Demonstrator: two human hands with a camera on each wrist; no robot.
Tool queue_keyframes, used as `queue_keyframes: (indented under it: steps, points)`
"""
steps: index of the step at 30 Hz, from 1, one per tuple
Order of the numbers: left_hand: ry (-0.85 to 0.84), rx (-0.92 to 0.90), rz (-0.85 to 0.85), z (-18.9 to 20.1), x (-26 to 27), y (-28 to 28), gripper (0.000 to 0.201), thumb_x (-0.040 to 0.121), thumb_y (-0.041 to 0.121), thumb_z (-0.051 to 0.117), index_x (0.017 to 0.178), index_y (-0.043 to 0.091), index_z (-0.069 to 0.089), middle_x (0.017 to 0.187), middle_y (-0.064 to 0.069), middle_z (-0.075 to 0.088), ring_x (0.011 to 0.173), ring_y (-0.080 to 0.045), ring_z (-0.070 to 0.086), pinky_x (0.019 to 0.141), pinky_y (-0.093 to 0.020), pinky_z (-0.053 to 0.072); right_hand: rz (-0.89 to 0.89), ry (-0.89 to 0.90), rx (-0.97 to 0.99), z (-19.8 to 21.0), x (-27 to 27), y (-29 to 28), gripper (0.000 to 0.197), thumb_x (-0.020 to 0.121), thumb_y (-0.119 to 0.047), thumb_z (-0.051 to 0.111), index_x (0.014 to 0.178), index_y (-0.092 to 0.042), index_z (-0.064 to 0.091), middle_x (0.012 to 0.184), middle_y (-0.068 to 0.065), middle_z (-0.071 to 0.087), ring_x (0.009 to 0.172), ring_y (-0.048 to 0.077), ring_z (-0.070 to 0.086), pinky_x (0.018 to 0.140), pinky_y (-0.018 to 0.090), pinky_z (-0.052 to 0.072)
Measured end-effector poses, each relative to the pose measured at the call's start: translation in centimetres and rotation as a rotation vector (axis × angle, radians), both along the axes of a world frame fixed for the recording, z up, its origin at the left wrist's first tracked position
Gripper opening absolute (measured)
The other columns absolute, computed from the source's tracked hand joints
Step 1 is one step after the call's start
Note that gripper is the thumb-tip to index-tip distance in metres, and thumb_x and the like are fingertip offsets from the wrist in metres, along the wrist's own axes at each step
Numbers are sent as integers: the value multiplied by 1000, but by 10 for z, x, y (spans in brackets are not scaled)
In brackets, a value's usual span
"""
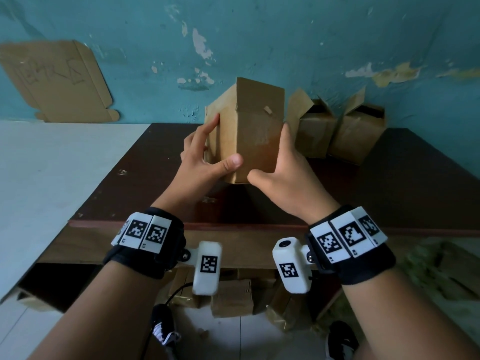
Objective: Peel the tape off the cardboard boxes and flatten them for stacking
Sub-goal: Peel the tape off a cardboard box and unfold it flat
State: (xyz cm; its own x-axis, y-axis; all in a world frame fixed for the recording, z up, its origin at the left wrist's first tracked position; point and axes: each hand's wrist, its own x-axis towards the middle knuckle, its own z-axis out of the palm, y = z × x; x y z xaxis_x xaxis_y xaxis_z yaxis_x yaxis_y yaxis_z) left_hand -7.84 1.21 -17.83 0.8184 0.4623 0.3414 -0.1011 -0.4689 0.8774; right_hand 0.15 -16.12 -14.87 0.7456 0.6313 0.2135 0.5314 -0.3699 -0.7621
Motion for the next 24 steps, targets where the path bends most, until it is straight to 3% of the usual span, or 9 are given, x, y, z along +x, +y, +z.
queue_keyframes:
  steps: [3, 7, 10, 13, 15, 21, 24]
  points:
    - [1, 10, 11, 2, 0, 1, 94, 47, 96, 68, 131, 79, 30, 148, 9, 28, 144, -28, 30, 111, -62, 40, 42, 63, 51, 0, 5, -2, 120, 85, -42, 77, 162, -17, -12, 162, -1, 34, 142, 10, 38, 109, 21, 32]
    - [13, 19, 18, 3, -1, 1, 92, 45, 96, 68, 128, 81, 30, 146, 11, 27, 143, -28, 28, 109, -62, 41, 71, 87, 84, -4, 10, 3, 127, 70, -58, 76, 163, -22, -3, 158, -4, 41, 142, 11, 43, 117, 34, 38]
    - [20, 45, 38, 4, -2, 0, 94, 46, 95, 68, 130, 78, 29, 148, 8, 27, 144, -26, 27, 115, -59, 37, 64, 78, 91, -7, 12, 6, 125, 62, -60, 70, 162, -22, 4, 149, -3, 50, 132, 11, 52, 111, 36, 46]
    - [27, 69, 52, 5, -1, -2, 98, 54, 83, 69, 141, 65, 27, 149, 5, 26, 144, -24, 25, 121, -53, 30, 32, 62, 88, -9, 12, 9, 122, 57, -58, 65, 160, -22, 10, 139, 0, 56, 120, 13, 60, 102, 36, 53]
    - [32, 76, 56, 4, -1, -2, 97, 56, 79, 68, 142, 63, 26, 148, 6, 26, 144, -22, 24, 121, -49, 28, 26, 61, 79, -8, 11, 8, 122, 55, -57, 62, 160, -22, 9, 138, 0, 56, 117, 14, 60, 98, 33, 54]
    - [42, 55, 49, 4, -1, -1, 92, 57, 80, 68, 137, 68, 27, 145, 9, 25, 144, -26, 27, 119, -55, 32, 23, 50, 72, -9, 10, 6, 114, 67, -46, 64, 161, -19, 6, 135, 0, 56, 113, 12, 60, 88, 21, 49]
    - [41, 30, 37, 4, -1, 1, 89, 52, 90, 68, 130, 78, 27, 145, 11, 26, 143, -28, 29, 113, -59, 39, 27, 42, 84, -11, 14, 4, 107, 77, -38, 70, 161, -18, 8, 135, -3, 55, 112, 9, 59, 84, 14, 47]
